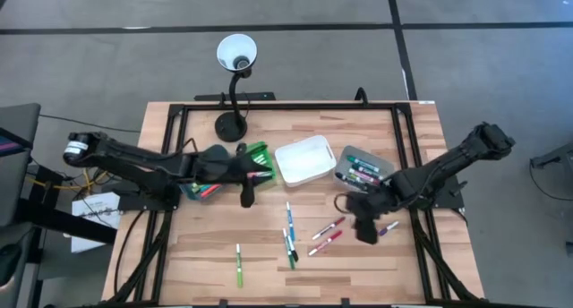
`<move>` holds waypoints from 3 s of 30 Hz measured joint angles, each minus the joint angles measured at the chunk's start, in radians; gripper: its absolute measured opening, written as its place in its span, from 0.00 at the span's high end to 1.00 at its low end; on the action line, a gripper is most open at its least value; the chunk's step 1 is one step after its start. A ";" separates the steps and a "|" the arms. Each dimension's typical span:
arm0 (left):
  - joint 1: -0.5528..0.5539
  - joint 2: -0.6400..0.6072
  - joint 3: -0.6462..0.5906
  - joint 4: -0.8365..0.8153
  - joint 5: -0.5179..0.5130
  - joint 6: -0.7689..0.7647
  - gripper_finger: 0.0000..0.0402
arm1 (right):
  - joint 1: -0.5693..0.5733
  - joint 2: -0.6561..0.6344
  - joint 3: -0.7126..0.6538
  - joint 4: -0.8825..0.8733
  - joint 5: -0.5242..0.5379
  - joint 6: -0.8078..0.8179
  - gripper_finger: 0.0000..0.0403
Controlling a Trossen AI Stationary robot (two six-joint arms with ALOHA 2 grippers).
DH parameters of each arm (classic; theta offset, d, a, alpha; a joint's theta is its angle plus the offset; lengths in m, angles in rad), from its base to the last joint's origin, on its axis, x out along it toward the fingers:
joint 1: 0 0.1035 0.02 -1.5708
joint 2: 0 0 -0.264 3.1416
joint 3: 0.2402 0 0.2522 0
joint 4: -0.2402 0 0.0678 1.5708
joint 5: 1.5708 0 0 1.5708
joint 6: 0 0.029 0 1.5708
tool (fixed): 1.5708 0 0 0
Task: Pick & Place Markers
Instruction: Put the purple and white pen into the green bin
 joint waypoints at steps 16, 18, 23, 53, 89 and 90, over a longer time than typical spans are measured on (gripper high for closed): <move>0.001 0.000 0.000 0.044 -0.004 0.042 0.73 | 0.246 0.003 -0.183 -0.123 -0.098 -0.034 0.51; 0.007 0.000 0.000 0.045 -0.004 0.037 0.73 | 0.258 0.003 -0.207 -0.102 -0.098 -0.034 0.51; 0.006 -0.001 0.000 0.048 -0.003 0.012 0.73 | 0.290 0.004 -0.272 -0.017 -0.098 -0.034 0.51; -0.022 -0.001 -0.001 0.073 0.000 -0.034 0.73 | 0.277 0.039 -0.342 0.688 0.315 -0.107 0.92; -0.270 -0.194 -0.057 0.163 -0.003 0.121 0.73 | -0.468 1.006 0.769 0.616 0.211 -0.943 0.90; -0.270 -0.194 -0.061 0.165 -0.003 0.117 0.73 | -0.471 1.013 0.786 0.571 0.211 -0.944 0.89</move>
